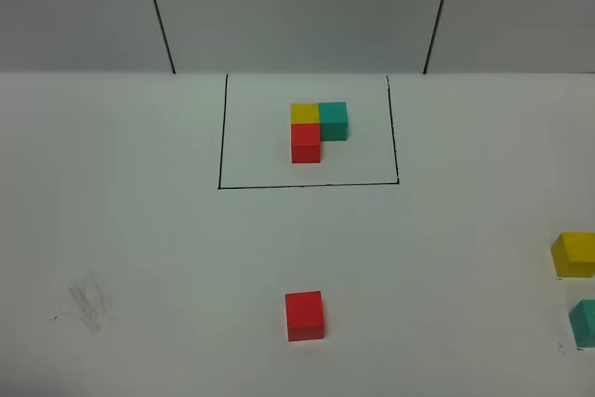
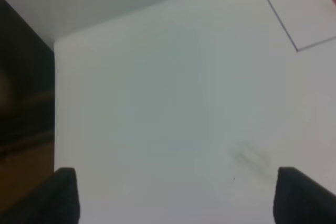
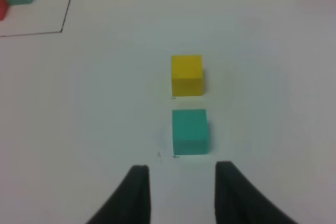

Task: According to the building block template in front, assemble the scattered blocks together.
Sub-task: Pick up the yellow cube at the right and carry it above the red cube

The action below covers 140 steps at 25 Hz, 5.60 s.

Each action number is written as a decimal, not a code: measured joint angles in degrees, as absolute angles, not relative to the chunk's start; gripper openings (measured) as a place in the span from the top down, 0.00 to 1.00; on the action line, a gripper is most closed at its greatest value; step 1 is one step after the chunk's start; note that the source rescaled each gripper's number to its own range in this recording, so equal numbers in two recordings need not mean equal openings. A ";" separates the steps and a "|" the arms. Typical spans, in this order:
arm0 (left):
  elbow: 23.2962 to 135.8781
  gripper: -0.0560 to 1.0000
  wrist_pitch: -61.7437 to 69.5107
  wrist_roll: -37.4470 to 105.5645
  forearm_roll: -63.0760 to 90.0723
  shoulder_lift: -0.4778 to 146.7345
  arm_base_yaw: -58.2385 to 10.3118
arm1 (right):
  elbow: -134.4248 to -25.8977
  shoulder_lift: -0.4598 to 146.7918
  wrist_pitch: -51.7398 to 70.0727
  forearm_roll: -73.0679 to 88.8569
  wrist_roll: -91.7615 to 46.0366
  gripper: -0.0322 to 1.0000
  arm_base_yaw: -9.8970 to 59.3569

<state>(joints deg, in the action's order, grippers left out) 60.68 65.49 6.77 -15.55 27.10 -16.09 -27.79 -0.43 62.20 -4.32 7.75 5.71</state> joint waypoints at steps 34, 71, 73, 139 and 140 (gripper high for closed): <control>28.83 0.23 60.88 -3.82 -1.46 3.30 -0.57 | -27.79 -0.43 62.20 -4.32 7.75 0.97 5.71; 28.83 0.23 60.46 -3.95 -1.52 3.30 -0.57 | -27.79 -0.43 62.20 -3.10 7.64 0.93 5.71; 28.83 0.23 60.46 -3.95 -1.52 3.30 -0.57 | -27.79 -0.43 62.20 -3.00 7.52 0.85 5.71; 28.83 0.23 60.35 -3.95 -1.54 3.30 -0.57 | -71.44 105.24 55.96 -2.45 9.02 0.17 -1.22; 28.83 0.23 60.35 -3.95 -1.54 3.30 -0.57 | -70.72 105.30 55.00 -2.39 9.02 0.17 -1.22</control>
<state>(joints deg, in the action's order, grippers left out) 28.83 60.35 -3.95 -1.54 3.30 -0.57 -70.72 105.30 55.00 -2.39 9.02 -1.22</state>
